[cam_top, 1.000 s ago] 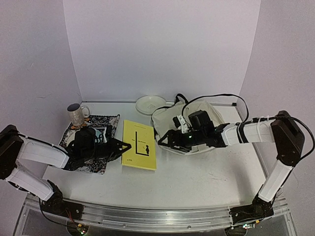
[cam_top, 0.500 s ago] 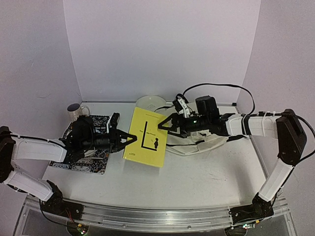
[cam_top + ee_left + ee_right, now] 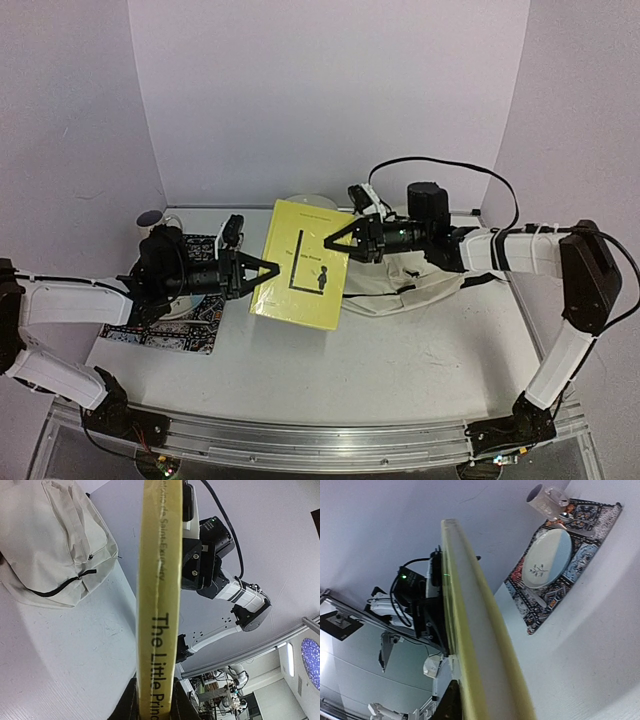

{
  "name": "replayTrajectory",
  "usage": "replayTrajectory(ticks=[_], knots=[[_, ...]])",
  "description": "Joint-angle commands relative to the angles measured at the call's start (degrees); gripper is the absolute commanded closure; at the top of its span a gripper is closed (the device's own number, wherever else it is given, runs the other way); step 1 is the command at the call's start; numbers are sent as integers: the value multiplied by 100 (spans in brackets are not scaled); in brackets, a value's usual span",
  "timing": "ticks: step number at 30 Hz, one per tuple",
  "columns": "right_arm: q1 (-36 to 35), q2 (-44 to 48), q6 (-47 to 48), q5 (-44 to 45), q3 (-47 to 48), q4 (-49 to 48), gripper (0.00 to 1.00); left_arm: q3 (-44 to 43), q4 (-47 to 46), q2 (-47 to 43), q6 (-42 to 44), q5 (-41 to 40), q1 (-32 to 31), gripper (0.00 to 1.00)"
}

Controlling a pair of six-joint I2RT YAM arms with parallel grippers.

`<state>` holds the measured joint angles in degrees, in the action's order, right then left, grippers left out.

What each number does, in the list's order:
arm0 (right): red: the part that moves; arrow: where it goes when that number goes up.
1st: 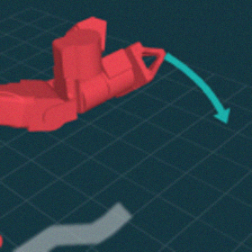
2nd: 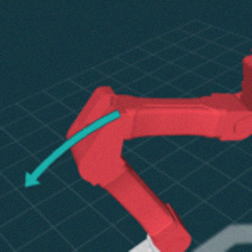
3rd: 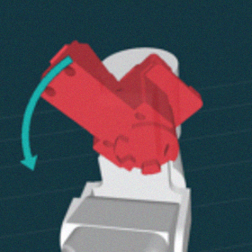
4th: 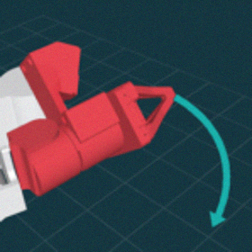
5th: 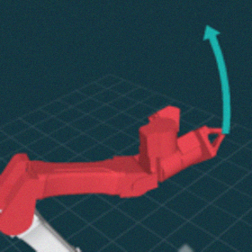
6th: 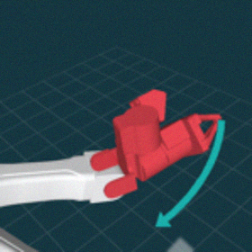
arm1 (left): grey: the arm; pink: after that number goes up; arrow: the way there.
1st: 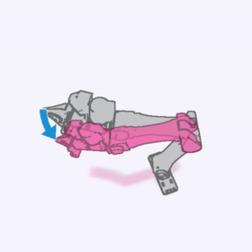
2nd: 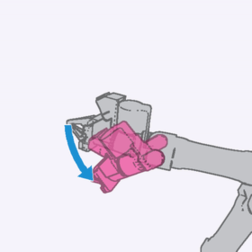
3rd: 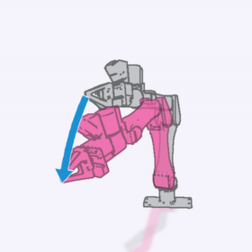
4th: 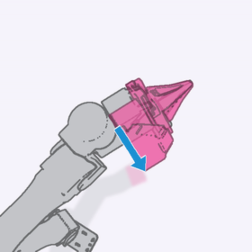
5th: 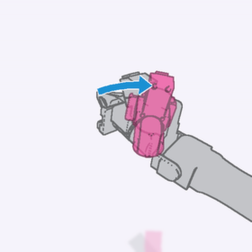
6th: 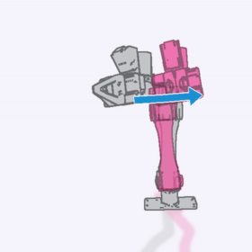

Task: Pack the student bag
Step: Pass from the left arm to the right, then pass from the right arm to the left

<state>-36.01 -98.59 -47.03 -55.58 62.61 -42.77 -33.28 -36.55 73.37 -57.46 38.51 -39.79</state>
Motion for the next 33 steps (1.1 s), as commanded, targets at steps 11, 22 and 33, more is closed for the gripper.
replayTrajectory(ticks=[11, 22, 33], knots=[[-47, 587, -1572, 1173, -587, -2423, 100, 290, -636, -241, -647, -1655, -33, 38], [-88, 639, -2543, 2351, -1020, -4015, 100, 704, -1555, -99, -1240, -2368, -381, 20], [-335, 438, -2579, 2795, -1135, -4163, 100, 624, -2801, 513, -1363, -2295, -497, 51]])
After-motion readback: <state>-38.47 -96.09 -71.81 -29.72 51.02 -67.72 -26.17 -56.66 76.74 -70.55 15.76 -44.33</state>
